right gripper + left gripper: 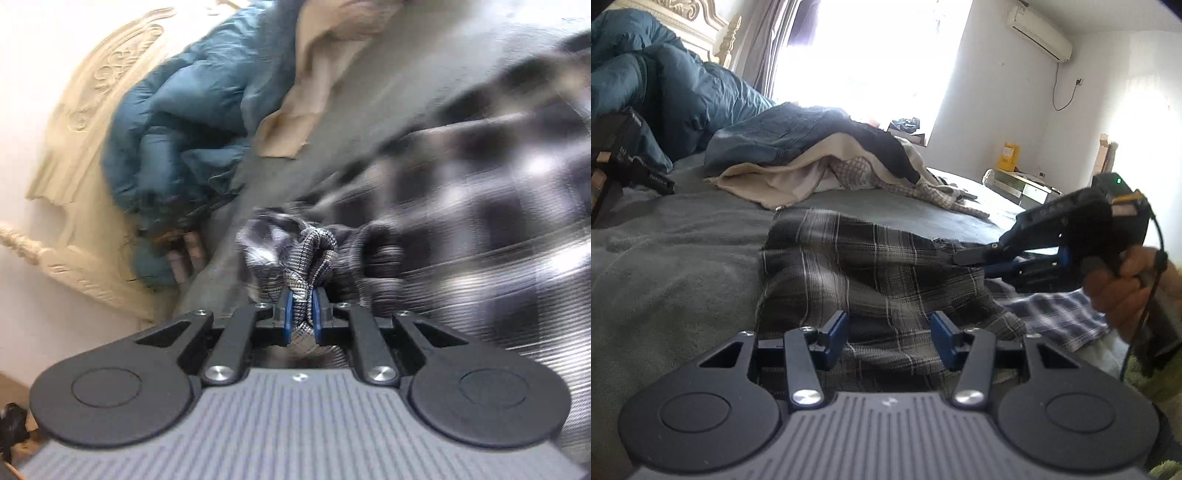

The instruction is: Fold clothes

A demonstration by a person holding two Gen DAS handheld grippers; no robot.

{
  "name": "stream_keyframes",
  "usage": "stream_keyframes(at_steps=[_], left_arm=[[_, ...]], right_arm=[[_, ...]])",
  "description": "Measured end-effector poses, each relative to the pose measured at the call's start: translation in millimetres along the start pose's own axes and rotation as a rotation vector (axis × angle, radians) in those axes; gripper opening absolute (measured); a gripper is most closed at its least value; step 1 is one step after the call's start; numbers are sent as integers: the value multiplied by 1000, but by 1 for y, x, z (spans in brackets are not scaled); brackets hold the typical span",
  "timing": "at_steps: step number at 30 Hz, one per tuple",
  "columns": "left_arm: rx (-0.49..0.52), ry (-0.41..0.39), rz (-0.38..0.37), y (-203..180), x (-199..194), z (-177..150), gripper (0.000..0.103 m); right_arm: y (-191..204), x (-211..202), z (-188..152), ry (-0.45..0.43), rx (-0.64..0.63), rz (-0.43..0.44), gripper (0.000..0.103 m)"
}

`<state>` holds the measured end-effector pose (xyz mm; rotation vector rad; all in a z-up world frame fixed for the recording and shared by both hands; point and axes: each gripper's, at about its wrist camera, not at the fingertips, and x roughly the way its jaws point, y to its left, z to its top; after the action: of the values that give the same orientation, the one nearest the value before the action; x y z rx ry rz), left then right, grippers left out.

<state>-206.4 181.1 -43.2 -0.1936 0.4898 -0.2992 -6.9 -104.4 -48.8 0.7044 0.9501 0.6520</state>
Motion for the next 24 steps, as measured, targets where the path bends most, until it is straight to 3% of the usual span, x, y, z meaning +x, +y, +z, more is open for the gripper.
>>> stream_keyframes(at_steps=[4,8,13,15,17,24], left_arm=[[32,-54,-30,-14,-1,11,51],[80,-34,-76,-38,22,13,51],[136,80,-88,-60,58,-2,50],[129,94,-93,-61,62,-7,51],[109,93,-103,-58,62,-9,52],[125,91,-103,-59,60,-12,53]], right_arm=[[7,-3,-2,-27,-123,-72,10],[7,7,-7,0,-203,-146,11],[0,5,-6,-4,-207,-165,20],[-1,-3,-5,-21,-207,-168,29],[-4,-5,-1,-27,-188,-171,47],[-25,11,10,38,-58,-110,50]])
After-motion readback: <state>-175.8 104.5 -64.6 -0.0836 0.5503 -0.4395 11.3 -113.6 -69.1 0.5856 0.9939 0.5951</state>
